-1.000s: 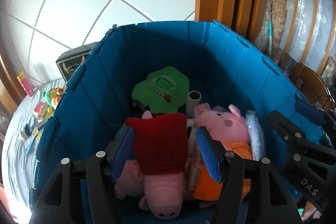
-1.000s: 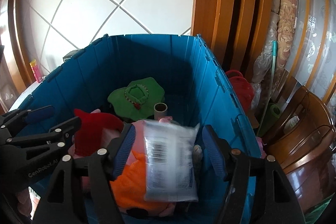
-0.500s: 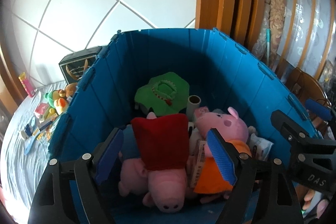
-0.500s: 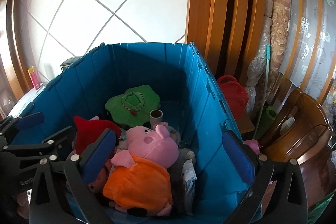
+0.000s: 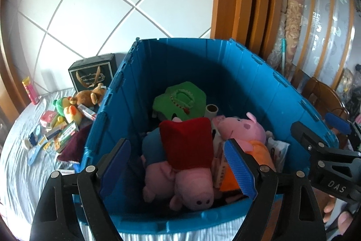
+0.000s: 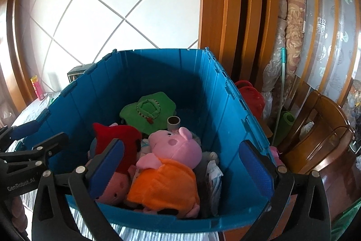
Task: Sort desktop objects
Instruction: 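Withdraw both tools from the bin back over the table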
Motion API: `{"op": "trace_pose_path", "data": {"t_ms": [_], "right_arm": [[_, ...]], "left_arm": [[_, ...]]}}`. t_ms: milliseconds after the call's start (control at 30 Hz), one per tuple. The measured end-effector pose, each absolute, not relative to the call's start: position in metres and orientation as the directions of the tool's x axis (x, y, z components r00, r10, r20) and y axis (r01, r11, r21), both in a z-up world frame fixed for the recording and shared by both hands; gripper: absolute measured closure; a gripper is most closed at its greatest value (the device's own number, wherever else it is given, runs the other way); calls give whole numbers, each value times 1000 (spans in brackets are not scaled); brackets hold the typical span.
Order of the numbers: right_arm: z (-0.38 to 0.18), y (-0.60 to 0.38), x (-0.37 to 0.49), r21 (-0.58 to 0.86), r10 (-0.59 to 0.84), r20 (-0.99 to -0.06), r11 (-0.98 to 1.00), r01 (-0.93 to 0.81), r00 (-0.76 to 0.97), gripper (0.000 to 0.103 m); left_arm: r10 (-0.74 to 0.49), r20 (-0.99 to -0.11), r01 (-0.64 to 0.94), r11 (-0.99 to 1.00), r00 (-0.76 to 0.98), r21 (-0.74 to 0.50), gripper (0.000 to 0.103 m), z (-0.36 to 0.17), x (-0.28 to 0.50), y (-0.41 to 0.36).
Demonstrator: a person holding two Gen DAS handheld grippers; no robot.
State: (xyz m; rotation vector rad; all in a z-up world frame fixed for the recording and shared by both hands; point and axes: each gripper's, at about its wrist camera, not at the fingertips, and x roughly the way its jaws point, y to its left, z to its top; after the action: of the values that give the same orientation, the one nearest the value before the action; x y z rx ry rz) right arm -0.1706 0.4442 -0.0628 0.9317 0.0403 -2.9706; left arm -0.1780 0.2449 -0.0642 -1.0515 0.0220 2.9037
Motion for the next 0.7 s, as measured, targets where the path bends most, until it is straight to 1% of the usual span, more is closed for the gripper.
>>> {"op": "trace_pose_path", "data": {"t_ms": [133,233,400,567,700], "right_arm": [[-54,431,-154,-16,-11,-548,-1000,24,-836,0],[-48,417,-140,-16,-9,-528,-1000,20,-849,0],[-47,391,-112,-16,6,-519,-1000,3,-855,0],[-52,363,-86,1,7,-518,-1000,-8,-855,0],[-55,338,-70,-3,-14,-515,-1000,18,-857,0]], "left_arm": [[68,-621,-72,-997,-781,-19,17,-57,-159,228],[59,-608,-68,-998,-792,-9,17,-53,-143,212],[64,-597,-78,-997,-800,-3,17,-55,-112,181],[80,-608,-100,-995,-790,-1,17,-61,-88,151],[71,-622,-78,-997,-779,-16,17,-68,-72,129]]}}
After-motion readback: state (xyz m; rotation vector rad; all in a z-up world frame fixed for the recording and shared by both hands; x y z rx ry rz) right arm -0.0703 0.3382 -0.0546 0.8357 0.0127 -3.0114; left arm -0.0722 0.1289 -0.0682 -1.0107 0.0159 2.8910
